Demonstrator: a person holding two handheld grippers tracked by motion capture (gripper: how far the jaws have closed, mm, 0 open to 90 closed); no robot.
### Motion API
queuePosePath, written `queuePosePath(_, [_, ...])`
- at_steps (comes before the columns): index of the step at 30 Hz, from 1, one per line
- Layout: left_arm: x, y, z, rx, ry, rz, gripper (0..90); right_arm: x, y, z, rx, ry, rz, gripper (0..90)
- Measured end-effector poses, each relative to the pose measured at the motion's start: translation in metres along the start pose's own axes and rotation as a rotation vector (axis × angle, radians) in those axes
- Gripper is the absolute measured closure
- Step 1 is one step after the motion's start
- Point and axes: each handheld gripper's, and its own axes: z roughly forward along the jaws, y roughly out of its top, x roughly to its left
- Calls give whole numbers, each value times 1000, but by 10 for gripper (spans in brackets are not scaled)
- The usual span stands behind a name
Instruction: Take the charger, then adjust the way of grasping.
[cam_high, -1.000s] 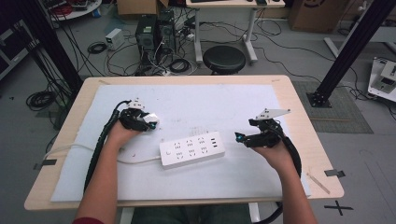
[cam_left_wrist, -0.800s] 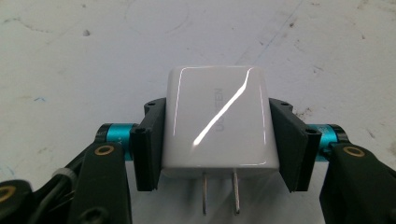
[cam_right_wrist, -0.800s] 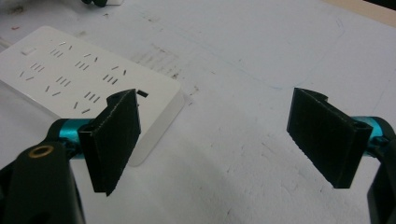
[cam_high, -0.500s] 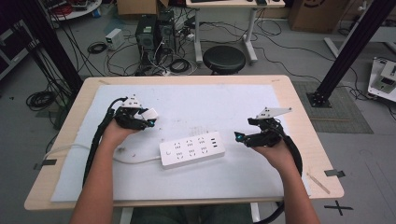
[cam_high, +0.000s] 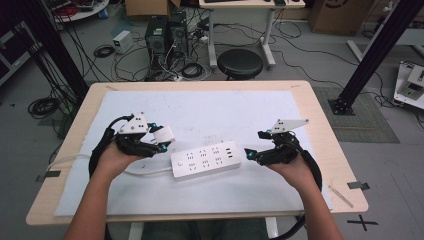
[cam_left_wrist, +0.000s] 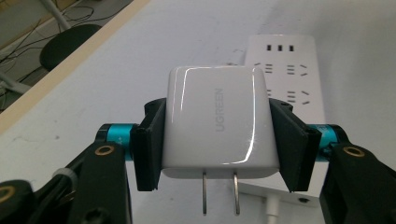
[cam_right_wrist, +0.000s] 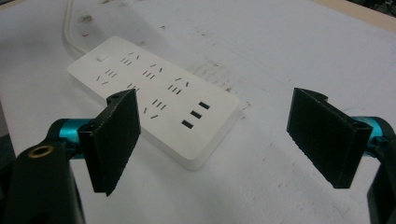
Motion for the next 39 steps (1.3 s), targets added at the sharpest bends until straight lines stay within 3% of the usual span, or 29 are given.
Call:
queuePosePath(7, [-18,4,8,-25,-40,74,425,8,4,3,5,41,2,176])
queuePosePath(11, [-32,4,17,-26,-64,138,425,15,4,10,-1,89,14,176])
queuePosePath(12, [-32,4,17,-26,-64,138,425,15,4,10,-1,89,14,176])
queuePosePath(13, [-41,4,22,-26,-73,165,425,18,4,13,-1,100,18,176])
queuePosePath(14, [-45,3,26,-34,-82,177,424,24,5,20,0,133,21,176])
queuePosePath(16, [-49,2,28,-43,-84,187,425,26,6,22,3,139,23,176])
queuePosePath(21, [-71,1,44,-86,-74,249,425,34,1,42,5,253,113,178])
queuePosePath(25, [-83,3,52,-101,-71,287,425,36,-1,50,0,282,138,177])
queuePosePath(26, [-88,3,56,-109,-63,309,425,39,-4,54,-8,327,169,177])
queuePosePath(28, [-90,4,57,-108,-60,313,425,40,-4,56,-9,343,186,177])
queuePosePath(29, [-93,5,60,-112,-60,329,425,42,-6,61,-13,383,209,177])
queuePosePath(30, [-97,5,63,-115,-47,344,425,42,-6,63,-12,392,219,177])
queuePosePath(39, [-110,5,73,-132,-21,374,425,45,-14,80,-17,504,323,178])
